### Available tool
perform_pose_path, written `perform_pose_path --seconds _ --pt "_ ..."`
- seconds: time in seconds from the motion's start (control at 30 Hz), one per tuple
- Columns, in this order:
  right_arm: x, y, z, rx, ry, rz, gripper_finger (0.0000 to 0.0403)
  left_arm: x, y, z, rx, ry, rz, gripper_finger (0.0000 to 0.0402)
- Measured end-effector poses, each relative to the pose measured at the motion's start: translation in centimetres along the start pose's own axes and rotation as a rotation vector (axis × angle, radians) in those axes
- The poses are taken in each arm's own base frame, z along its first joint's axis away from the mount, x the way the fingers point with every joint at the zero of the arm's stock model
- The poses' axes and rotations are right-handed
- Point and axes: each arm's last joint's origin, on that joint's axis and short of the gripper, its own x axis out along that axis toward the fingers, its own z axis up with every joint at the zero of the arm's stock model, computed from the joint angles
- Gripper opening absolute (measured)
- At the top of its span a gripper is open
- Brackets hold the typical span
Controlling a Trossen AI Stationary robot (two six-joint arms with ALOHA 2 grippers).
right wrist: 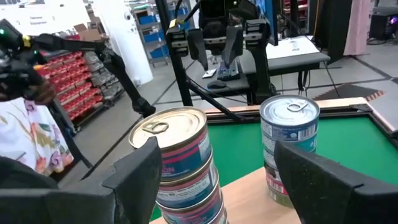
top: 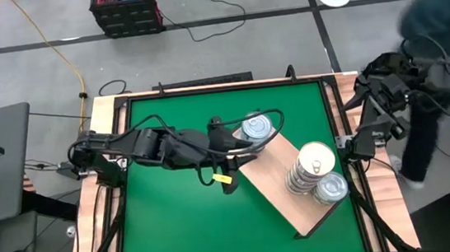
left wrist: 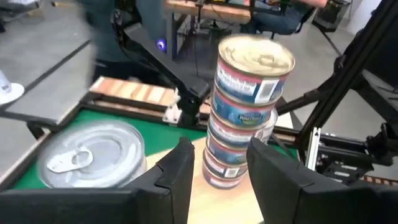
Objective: Stack canned seafood by type on shelf
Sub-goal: Return to Home Position
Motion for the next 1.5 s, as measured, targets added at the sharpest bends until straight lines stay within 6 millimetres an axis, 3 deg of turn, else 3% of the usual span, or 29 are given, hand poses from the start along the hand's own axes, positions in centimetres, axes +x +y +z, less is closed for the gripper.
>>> perform_pose_path --seconds 0.2,0.3,0.57,0.87,1.23,1.37,1.5 --pt "-0.4 -0.7 -0.3 0.038 -0.023 0.006 0.0331 1.9 -0.3 -2.3 -0.024 0.030 -0.028 0.0127" --pt "-0.7 -1.3 -0.4 0.049 -0.030 0.008 0.0331 1.7 -0.1 -2.9 -0.035 0.009 -0.043 0.0121" --pt "-1.5 -2.5 -0.4 0.080 -0.055 0.009 0.0331 -2.9 2.1 -4.1 -0.114 -0.145 -0.040 0.0102" --pt "-2.3 -3.9 -1.9 0.090 -0.100 -0.078 0.0331 -6.8 5.1 -9.2 -0.241 -0.214 -0.014 0.0092" --pt "-2.8 -5.7 -6.0 0.272 -0.219 -0.045 0.0331 -9.8 8.6 -16.7 -0.408 -0.314 0.004 0.0089" --pt "-2.6 -5.8 -7.0 0.298 -0.276 -0.034 0.0331 -11.2 9.7 -18.4 -0.440 -0.342 0.012 0.0089" --pt "-2.4 -5.4 -6.6 0.258 -0.298 -0.059 0.0331 -13.0 10.9 -19.6 -0.462 -0.381 0.016 0.0089"
